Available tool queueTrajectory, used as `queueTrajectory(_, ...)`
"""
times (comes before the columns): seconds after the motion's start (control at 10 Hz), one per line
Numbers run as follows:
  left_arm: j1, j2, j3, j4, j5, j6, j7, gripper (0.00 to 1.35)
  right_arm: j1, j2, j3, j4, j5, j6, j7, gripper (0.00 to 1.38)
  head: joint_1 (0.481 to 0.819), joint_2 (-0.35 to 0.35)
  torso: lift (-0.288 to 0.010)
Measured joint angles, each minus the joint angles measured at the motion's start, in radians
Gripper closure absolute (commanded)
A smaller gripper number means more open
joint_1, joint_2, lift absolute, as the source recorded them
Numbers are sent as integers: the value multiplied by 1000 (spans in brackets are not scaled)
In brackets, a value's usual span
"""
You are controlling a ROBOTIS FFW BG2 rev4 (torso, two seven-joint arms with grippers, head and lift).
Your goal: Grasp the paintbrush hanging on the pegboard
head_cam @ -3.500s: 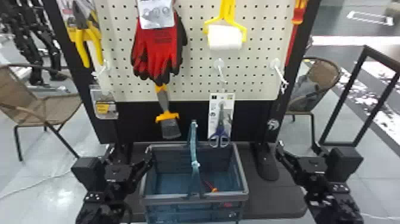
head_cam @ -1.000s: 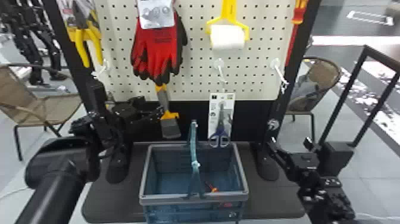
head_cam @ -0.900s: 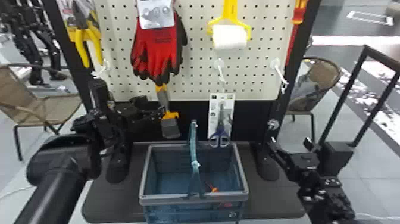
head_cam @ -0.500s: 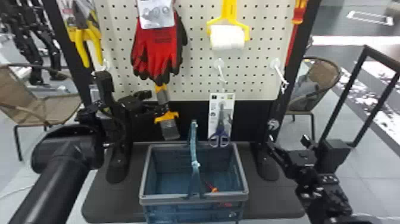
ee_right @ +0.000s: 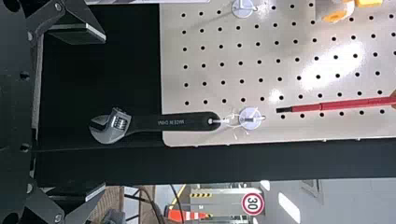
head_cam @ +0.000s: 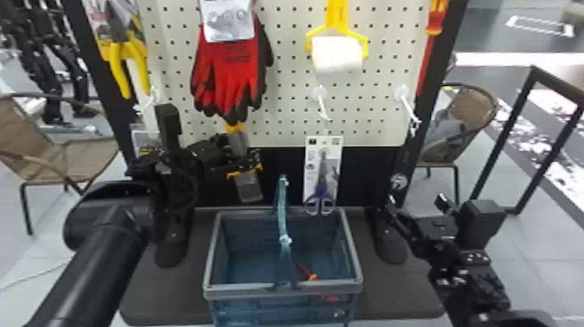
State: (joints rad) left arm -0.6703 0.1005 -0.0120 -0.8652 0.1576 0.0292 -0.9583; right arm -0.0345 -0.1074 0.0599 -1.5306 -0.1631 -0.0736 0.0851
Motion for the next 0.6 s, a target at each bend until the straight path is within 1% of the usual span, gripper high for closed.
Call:
queueTrajectory(0.1,-3,-1,-4,4,-1,1,0,179,-4,-1,4,3,-1,0,1,182,549,0,-100)
queueTrajectory(0.2,-5,-1,-6,6,-3,3,0,256,-6,-2,7,4,-1,0,2,182,549,0,-100)
queueTrajectory(0.4,-6,-2,-6,6,-19,13,-1,975,-4,-3,8,4,-1,0,2,179,549,0,-100)
queueTrajectory(0.5,-6,-2,-6,6,-26,26,-3,1199,-2,-3,8,4,-2,2,2,179,549,0,-100)
queueTrajectory(0.6,-7,-3,-8,6,-33,37,-6,1211,-1,-3,8,5,-4,4,2,180,549,0,-100)
